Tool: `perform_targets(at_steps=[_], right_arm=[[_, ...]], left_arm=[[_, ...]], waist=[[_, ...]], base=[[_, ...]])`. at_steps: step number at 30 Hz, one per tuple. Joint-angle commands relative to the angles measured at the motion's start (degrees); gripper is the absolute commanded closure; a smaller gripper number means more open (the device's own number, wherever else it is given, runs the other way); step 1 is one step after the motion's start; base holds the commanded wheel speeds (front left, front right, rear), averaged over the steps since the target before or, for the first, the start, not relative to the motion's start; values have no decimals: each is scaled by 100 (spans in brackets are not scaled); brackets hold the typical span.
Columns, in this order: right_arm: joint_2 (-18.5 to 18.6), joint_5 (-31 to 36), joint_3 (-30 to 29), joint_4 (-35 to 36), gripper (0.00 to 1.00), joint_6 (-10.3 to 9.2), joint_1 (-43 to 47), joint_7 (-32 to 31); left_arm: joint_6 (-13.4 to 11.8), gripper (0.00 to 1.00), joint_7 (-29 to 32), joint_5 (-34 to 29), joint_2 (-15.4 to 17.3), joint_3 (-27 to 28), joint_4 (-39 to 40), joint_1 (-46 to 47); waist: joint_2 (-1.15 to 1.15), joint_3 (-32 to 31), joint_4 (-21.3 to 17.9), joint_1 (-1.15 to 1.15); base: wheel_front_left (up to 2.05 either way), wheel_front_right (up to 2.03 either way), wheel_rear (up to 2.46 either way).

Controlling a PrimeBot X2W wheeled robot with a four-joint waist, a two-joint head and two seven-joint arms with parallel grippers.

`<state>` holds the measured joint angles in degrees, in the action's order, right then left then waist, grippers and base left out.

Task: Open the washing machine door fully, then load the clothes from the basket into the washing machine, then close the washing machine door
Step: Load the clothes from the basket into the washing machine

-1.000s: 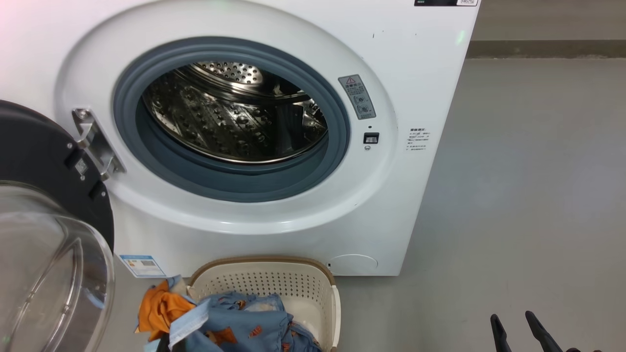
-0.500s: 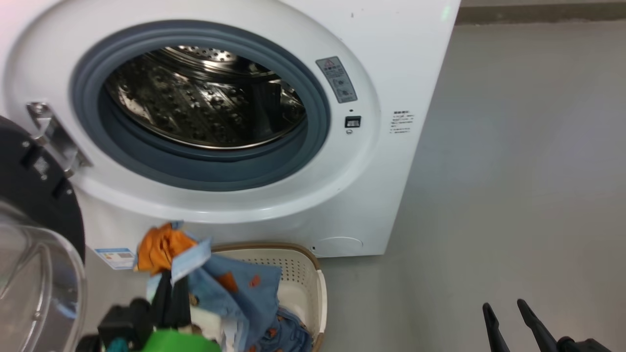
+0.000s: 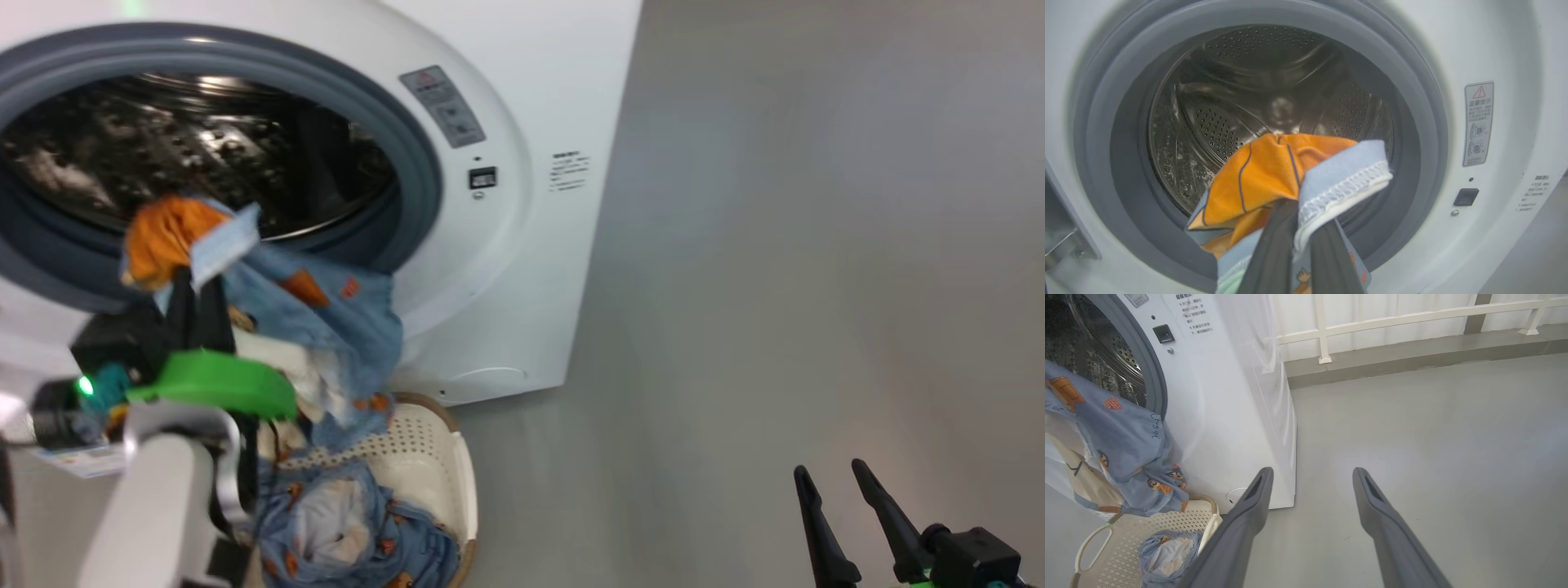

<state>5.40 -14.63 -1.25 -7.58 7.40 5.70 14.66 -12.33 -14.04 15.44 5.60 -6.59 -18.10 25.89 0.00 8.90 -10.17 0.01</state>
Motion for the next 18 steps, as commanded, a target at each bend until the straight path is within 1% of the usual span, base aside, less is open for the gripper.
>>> perform_targets(at_steps=[1, 6, 10, 18], right_arm=[[81, -54, 147, 115, 0, 9, -166, 34], [76, -111, 226, 98, 0, 9, -271, 34], [56, -160, 356, 91, 0, 9, -386, 34], [-2, -282, 570, 85, 0, 9, -629, 34]], left_arm=[[12, 100, -2, -29, 212, 216, 53, 348], [-61, 100, 28, 8, 523, 474, -774, 1117], [-5, 100, 59, 3, 771, 532, -1571, 1679], [32, 100, 39, 28, 1005, 579, -2893, 2934]], waist=[[0, 342, -391, -1], [0, 735, -731, -1], [0, 1088, -975, -1], [0, 1775, -1264, -1]], base=[[0, 0, 0], [0, 0, 0], [0, 0, 0], [0, 0, 0]])
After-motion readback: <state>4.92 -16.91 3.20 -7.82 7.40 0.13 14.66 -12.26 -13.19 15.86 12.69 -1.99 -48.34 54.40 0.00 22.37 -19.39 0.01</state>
